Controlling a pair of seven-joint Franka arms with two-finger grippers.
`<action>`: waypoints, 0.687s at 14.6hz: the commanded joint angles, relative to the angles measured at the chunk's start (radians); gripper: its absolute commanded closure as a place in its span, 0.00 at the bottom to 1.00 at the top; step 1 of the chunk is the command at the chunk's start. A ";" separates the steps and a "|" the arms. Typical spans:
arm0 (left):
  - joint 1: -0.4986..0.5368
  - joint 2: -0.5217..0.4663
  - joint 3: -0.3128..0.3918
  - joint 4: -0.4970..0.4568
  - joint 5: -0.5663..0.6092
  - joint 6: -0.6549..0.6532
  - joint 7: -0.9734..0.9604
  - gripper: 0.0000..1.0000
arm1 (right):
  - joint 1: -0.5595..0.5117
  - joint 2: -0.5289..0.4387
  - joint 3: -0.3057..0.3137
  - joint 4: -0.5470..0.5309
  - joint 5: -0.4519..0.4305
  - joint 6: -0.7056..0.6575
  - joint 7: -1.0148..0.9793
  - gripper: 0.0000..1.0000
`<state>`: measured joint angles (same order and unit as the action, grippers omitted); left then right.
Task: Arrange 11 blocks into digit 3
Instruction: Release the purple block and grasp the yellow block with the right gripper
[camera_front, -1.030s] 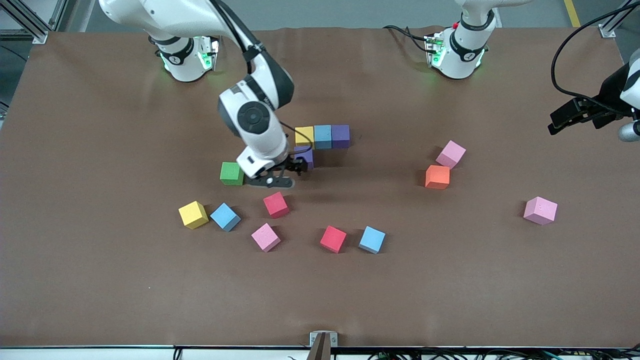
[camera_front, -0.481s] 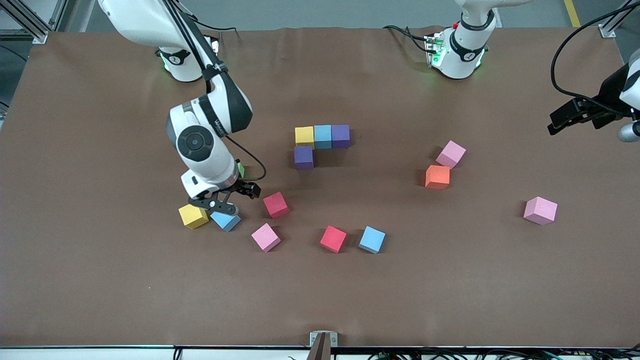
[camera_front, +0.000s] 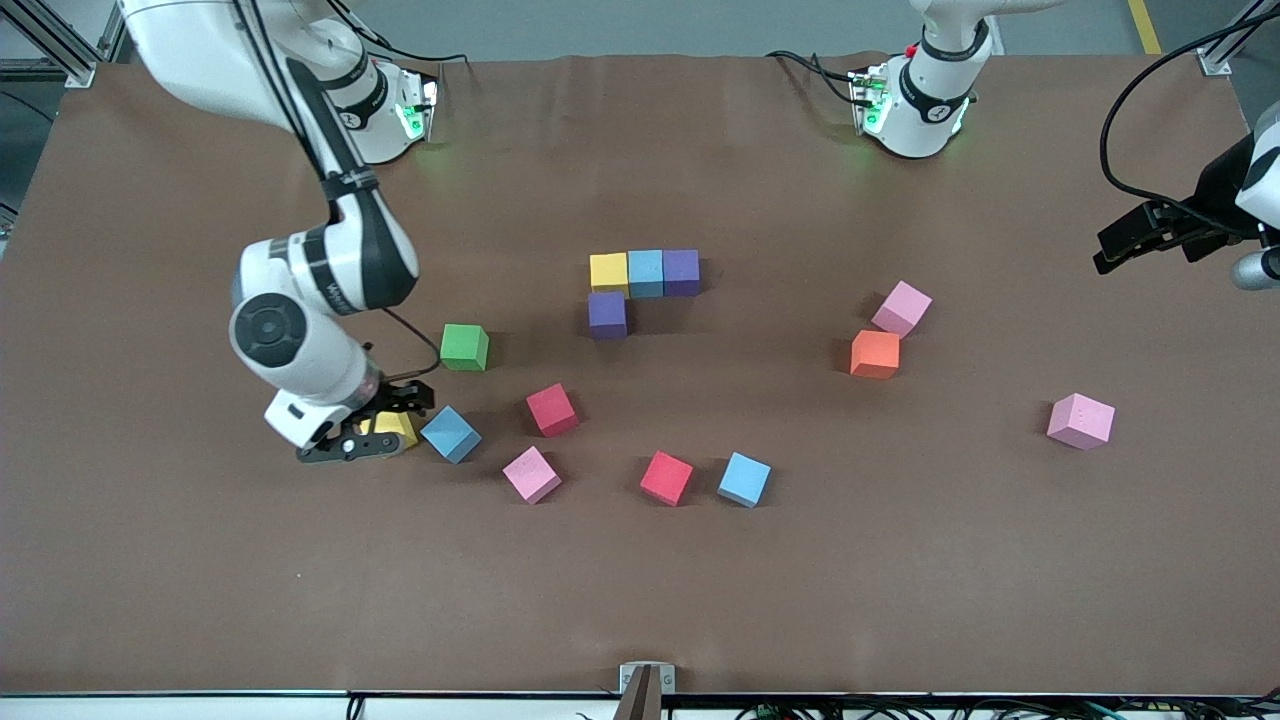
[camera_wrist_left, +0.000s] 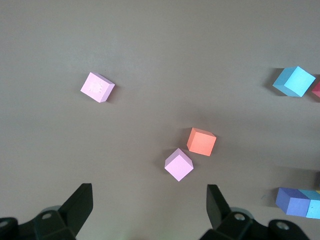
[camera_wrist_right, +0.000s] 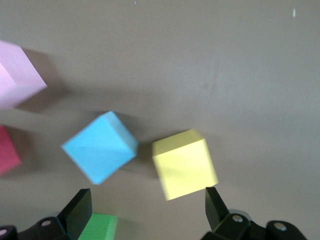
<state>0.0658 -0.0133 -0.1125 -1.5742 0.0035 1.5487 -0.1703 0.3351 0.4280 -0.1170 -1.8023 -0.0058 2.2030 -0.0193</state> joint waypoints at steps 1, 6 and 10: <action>0.000 0.009 -0.003 0.000 0.012 0.025 0.011 0.00 | -0.044 0.024 0.020 -0.025 -0.010 0.076 -0.158 0.00; -0.018 0.068 -0.015 0.006 0.009 0.087 -0.005 0.00 | -0.050 0.069 0.022 -0.083 -0.010 0.191 -0.183 0.00; -0.032 0.145 -0.041 0.011 0.004 0.171 -0.005 0.00 | -0.059 0.101 0.022 -0.138 -0.010 0.302 -0.183 0.00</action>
<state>0.0393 0.0963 -0.1395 -1.5752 0.0034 1.6843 -0.1731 0.2980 0.5351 -0.1086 -1.9072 -0.0058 2.4716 -0.1885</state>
